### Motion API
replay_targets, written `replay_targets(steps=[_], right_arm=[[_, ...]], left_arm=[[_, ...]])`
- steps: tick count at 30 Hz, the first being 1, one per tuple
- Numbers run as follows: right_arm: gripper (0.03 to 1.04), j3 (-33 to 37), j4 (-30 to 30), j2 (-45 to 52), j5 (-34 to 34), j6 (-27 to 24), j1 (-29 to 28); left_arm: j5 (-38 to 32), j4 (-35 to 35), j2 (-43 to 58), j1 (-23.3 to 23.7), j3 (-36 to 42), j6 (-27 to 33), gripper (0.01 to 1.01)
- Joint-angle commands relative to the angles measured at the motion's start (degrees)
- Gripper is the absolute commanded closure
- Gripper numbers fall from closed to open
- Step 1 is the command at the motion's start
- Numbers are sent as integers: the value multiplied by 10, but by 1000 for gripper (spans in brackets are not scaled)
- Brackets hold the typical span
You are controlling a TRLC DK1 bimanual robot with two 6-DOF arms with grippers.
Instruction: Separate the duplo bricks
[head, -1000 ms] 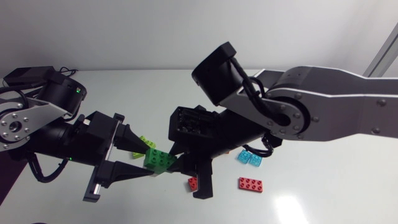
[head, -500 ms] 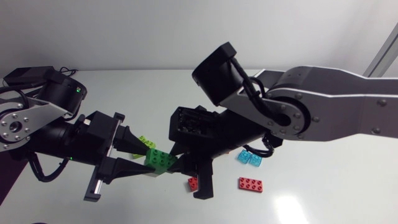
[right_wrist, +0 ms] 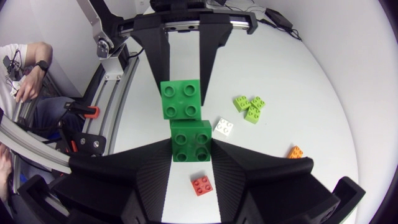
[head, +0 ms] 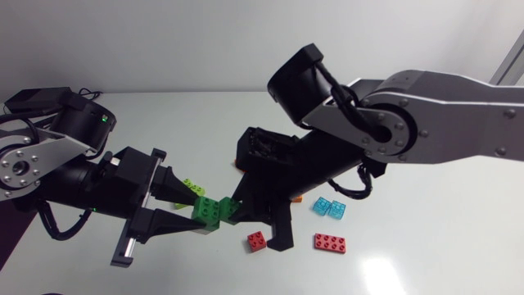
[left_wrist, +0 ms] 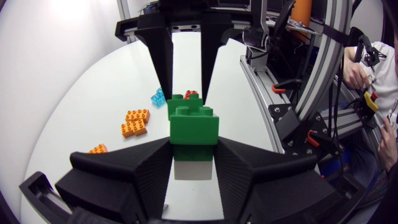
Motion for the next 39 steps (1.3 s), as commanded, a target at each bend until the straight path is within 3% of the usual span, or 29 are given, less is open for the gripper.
replay_targets(steps=[1, 6, 10, 13, 18, 29, 39], right_arm=[[887, 13, -12, 5, -6, -9, -11], [887, -19, 3, -23, 40, -12, -3], [887, -61, 19, -25, 113, -47, -6], [887, -80, 1, -17, 187, -97, -2], [887, -89, -45, 12, 253, -136, 19], [887, -127, -62, 60, 317, -162, 32], [885, -181, -10, 99, 342, -156, 41]], left_arm=[[4, -1, -5, -4, 3, 14, 713], [1, -1, -5, 0, 13, 10, 713], [-9, -1, -5, 5, 18, 11, 713], [-14, -1, -4, 5, 20, 10, 713], [-15, -1, -2, -2, 18, 9, 713], [-17, -2, -6, -2, 6, 11, 713], [-24, -1, -6, -18, 4, 10, 713]])
